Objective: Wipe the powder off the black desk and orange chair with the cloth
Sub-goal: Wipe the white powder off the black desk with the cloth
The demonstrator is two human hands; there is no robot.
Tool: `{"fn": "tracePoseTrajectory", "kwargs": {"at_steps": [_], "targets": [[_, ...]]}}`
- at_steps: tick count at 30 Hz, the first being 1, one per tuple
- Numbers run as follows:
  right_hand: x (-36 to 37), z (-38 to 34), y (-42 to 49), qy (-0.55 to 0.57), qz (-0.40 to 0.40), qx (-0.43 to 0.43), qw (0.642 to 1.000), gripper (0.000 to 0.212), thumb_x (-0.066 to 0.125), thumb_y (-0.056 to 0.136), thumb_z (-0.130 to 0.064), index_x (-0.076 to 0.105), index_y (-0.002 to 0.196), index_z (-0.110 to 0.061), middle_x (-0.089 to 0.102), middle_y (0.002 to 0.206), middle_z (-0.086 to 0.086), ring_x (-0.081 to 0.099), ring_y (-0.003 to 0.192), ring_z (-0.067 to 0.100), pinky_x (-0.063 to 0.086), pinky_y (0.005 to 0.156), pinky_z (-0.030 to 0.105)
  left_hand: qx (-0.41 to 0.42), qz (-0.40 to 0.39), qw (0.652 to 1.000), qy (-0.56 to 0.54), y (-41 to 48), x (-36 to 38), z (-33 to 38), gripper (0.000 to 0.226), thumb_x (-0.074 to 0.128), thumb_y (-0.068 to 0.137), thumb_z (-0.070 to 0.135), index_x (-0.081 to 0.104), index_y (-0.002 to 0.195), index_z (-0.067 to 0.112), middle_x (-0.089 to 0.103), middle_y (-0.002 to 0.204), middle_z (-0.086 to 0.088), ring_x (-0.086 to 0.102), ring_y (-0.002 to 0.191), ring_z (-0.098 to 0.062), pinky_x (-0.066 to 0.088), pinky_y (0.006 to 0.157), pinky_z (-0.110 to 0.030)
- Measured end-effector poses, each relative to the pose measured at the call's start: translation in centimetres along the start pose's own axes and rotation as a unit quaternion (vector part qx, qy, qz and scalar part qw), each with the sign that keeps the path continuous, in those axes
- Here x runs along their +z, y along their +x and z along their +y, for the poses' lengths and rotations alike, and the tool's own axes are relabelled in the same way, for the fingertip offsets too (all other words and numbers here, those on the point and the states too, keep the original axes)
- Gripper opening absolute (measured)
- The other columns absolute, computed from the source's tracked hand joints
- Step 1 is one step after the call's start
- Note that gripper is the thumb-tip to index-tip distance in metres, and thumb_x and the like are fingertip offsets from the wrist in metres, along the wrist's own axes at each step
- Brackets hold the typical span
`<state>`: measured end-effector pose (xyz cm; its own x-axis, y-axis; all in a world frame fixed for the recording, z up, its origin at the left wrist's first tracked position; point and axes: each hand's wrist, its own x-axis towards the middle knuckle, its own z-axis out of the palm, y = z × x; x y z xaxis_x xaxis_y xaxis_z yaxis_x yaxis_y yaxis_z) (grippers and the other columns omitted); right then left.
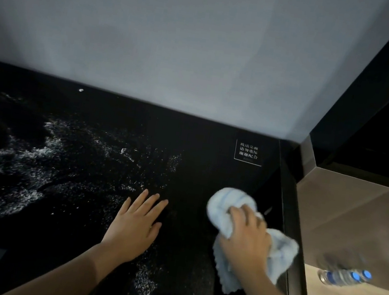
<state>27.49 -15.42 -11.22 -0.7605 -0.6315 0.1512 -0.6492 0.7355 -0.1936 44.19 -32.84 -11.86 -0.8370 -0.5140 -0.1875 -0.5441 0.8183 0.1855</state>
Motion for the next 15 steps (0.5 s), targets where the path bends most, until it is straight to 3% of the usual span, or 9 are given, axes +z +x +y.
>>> {"fn": "tracePoseTrajectory", "kwargs": {"at_steps": [4,7,10,12,15], "targets": [[-0.3,-2.8,-2.0,0.085,-0.048,-0.102,0.990,0.033,0.060,0.072,-0.023,0.065,0.104,-0.018,0.062,0.110,0.004,0.060,0.096,0.032,0.050,0.074,0.048,0.005,0.001,1.000,0.005,-1.1,0.1,-1.4,0.054,0.022,0.100,0.042,0.002,0.149,0.033,-0.001,0.158,0.009,-0.013,0.145,-0.014,-0.001,0.117,-0.038],[-0.9,-0.5,-0.9,0.008,0.024,0.014,1.000,0.029,0.063,0.074,-0.008,0.066,0.103,-0.007,0.063,0.104,0.017,0.060,0.088,0.041,0.049,0.071,0.049,0.007,-0.010,1.000,0.010,-2.7,0.0,-3.2,0.054,0.020,0.100,0.043,-0.001,0.149,0.035,-0.004,0.158,0.010,-0.016,0.144,-0.015,-0.003,0.117,-0.038],[-0.4,-0.8,-1.2,-0.072,-0.007,0.065,0.995,0.035,0.056,0.084,-0.012,0.058,0.118,-0.006,0.057,0.119,0.020,0.057,0.097,0.041,0.048,0.075,0.048,0.001,-0.023,1.000,0.014,-4.3,0.2,-5.1,0.054,0.020,0.100,0.043,-0.002,0.149,0.036,-0.006,0.158,0.010,-0.016,0.144,-0.016,-0.004,0.117,-0.039],[-0.1,-4.3,-3.0,-0.070,-0.029,0.036,0.997,0.033,0.058,0.080,-0.013,0.062,0.112,-0.010,0.061,0.111,0.016,0.059,0.090,0.037,0.047,0.068,0.043,0.000,-0.028,1.000,0.012,-5.0,0.4,-5.9,0.055,0.021,0.100,0.043,-0.003,0.149,0.036,-0.007,0.158,0.010,-0.016,0.144,-0.016,-0.003,0.117,-0.039],[0.5,-9.6,-6.4,0.033,-0.035,-0.046,0.998,0.029,0.071,0.064,-0.012,0.068,0.093,-0.016,0.067,0.097,0.009,0.061,0.074,0.033,0.048,0.054,0.040,0.011,-0.038,0.999,0.020,-5.9,0.8,-6.8,0.057,0.021,0.099,0.044,-0.005,0.149,0.035,-0.009,0.158,0.009,-0.017,0.144,-0.016,-0.004,0.117,-0.041]]}}
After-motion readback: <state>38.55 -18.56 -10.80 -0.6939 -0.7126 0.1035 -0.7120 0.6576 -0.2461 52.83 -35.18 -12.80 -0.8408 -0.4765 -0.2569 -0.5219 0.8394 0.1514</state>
